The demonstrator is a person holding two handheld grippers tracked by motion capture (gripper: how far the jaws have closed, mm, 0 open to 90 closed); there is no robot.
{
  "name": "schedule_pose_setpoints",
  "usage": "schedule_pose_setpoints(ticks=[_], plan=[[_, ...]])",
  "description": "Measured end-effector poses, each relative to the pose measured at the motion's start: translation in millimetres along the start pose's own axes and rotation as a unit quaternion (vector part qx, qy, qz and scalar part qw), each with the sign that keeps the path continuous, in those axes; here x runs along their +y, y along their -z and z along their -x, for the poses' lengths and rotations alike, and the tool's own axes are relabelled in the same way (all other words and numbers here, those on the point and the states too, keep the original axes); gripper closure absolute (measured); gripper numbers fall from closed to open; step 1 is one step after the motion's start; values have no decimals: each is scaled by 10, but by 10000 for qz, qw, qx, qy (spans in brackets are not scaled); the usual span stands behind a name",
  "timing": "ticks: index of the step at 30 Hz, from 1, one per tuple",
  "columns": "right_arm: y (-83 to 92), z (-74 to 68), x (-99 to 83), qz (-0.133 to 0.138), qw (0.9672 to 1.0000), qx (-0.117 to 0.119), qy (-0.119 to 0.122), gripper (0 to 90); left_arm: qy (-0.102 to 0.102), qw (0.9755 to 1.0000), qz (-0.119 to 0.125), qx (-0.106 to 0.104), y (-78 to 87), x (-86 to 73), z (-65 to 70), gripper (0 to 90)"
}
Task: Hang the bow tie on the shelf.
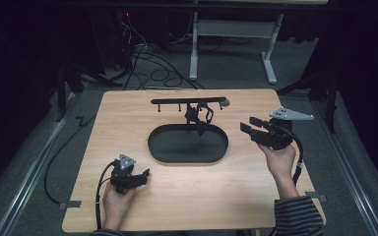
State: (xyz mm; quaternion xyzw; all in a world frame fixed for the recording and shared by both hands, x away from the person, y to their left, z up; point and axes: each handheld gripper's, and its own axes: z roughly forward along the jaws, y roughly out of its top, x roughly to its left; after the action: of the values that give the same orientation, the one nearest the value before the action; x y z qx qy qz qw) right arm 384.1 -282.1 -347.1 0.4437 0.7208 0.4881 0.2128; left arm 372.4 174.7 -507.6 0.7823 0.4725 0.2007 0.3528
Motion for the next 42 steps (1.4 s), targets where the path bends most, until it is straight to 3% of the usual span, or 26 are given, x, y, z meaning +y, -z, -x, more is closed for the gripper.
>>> schedule_pose_setpoints(ticks=[22, 42], plan=[[168, 18, -169, 93, 9998, -143, -63, 533, 11, 10000, 9, 1, -1, 0, 2, 274], [247, 57, -355, 92, 9994, -174, -280, 533, -1, 10000, -1, 1, 0, 0, 0, 274]])
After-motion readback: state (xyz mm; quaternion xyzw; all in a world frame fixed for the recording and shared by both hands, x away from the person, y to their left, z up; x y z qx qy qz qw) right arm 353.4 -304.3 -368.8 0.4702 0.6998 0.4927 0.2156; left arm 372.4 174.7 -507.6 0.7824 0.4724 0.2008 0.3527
